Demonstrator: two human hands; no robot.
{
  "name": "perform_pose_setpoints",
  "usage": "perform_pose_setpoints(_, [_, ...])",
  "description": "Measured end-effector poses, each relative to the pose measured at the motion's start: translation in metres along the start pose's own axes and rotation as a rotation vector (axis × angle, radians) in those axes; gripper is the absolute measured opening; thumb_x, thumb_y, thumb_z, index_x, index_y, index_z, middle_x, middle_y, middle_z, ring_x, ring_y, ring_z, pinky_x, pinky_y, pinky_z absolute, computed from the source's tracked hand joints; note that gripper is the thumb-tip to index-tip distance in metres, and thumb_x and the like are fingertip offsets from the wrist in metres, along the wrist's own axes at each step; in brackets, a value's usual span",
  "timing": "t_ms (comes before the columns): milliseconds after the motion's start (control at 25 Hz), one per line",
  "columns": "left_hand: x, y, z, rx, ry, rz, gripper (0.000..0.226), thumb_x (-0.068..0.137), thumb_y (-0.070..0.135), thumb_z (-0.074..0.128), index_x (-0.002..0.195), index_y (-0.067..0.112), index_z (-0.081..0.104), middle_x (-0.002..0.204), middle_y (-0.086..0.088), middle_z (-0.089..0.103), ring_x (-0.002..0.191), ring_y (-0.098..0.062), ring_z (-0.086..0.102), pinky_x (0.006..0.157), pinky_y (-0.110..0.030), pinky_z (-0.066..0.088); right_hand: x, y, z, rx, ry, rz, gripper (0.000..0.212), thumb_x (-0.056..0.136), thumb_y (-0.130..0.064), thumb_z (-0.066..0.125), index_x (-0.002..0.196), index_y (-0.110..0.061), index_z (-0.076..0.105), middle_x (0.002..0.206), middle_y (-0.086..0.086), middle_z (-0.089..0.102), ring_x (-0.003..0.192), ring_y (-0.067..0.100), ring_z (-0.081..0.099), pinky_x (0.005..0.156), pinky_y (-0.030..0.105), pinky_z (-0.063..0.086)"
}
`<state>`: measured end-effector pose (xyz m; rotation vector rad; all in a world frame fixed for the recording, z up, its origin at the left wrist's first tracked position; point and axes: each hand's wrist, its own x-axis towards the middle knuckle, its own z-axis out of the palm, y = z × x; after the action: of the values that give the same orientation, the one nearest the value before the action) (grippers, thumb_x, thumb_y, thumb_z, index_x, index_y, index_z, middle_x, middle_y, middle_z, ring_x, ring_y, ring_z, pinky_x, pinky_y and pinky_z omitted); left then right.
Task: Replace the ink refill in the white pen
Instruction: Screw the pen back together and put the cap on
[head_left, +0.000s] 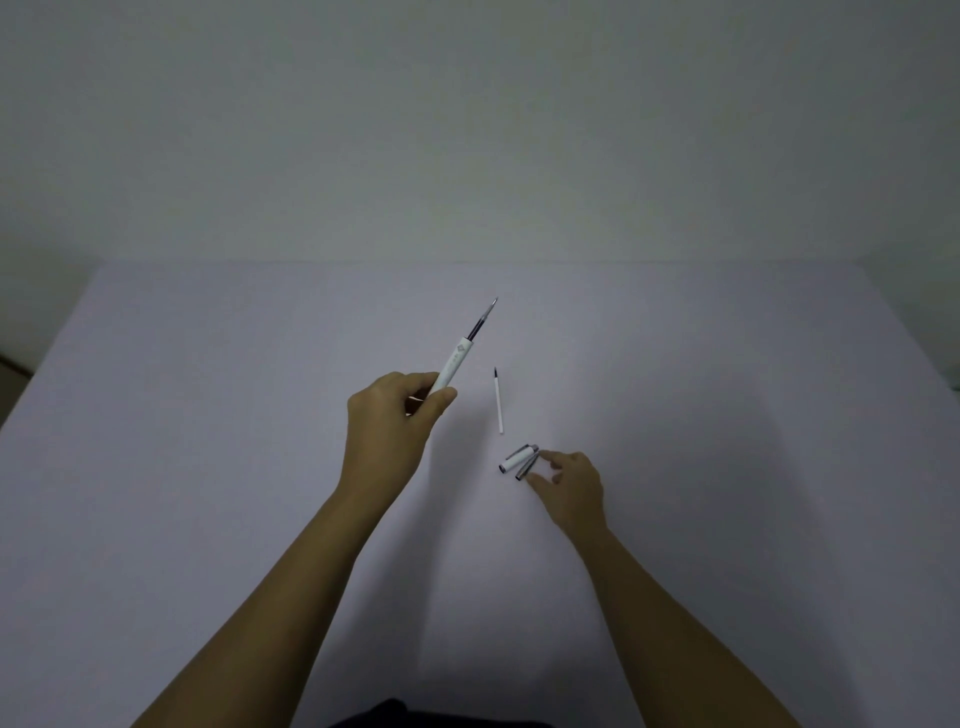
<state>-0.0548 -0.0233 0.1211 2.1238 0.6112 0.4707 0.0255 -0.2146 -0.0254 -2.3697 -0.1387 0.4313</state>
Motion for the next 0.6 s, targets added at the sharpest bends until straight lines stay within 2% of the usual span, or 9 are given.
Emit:
perform_pose_setpoints(120, [-0.001, -0.002, 0.002, -0.003, -0.005, -0.009, 0.016, 0.083, 0.025, 0.066, 0.095, 0.017, 0.073, 0.073, 0.004, 0.065, 0.068, -0.01, 0.062, 0.06, -0.017, 0.044, 0.003, -0.001, 0.0, 0.013, 0.031, 0.025, 0.04, 0.08, -0.017, 0.068, 0.118, -0.007, 0.061, 0.106, 0.019, 0.061, 0.086, 0.029, 0.062, 0.076, 0.027, 0.044])
perform_pose_setpoints(280, [-0.002, -0.003, 0.002, -0.007, -0.004, -0.016, 0.015, 0.083, 0.024, 0.066, 0.095, 0.017, 0.073, 0.073, 0.005, 0.064, 0.068, -0.008, 0.062, 0.06, -0.015, 0.043, 0.006, -0.006, 0.003, 0.096, 0.039, 0.048, 0.04, 0.076, -0.025, 0.075, 0.112, -0.01, 0.065, 0.1, 0.017, 0.06, 0.08, 0.026, 0.061, 0.072, 0.028, 0.045])
perform_pose_setpoints(400, [-0.002, -0.004, 0.001, 0.003, 0.002, -0.021, 0.016, 0.083, 0.024, 0.066, 0.096, 0.016, 0.073, 0.073, 0.006, 0.064, 0.068, -0.009, 0.062, 0.06, -0.015, 0.042, 0.008, -0.009, 0.007, 0.14, 0.028, 0.069, 0.042, 0.072, -0.023, 0.079, 0.109, -0.011, 0.065, 0.1, 0.016, 0.059, 0.083, 0.027, 0.059, 0.068, 0.028, 0.043])
perform_pose_setpoints(600, [-0.003, -0.009, -0.001, 0.015, 0.01, -0.022, 0.016, 0.083, 0.024, 0.066, 0.096, 0.016, 0.072, 0.074, 0.003, 0.065, 0.067, -0.007, 0.061, 0.058, -0.014, 0.041, 0.006, -0.009, 0.008, 0.156, 0.046, 0.072, 0.04, 0.07, -0.019, 0.08, 0.106, -0.009, 0.066, 0.099, 0.016, 0.06, 0.072, 0.018, 0.054, 0.067, 0.027, 0.043])
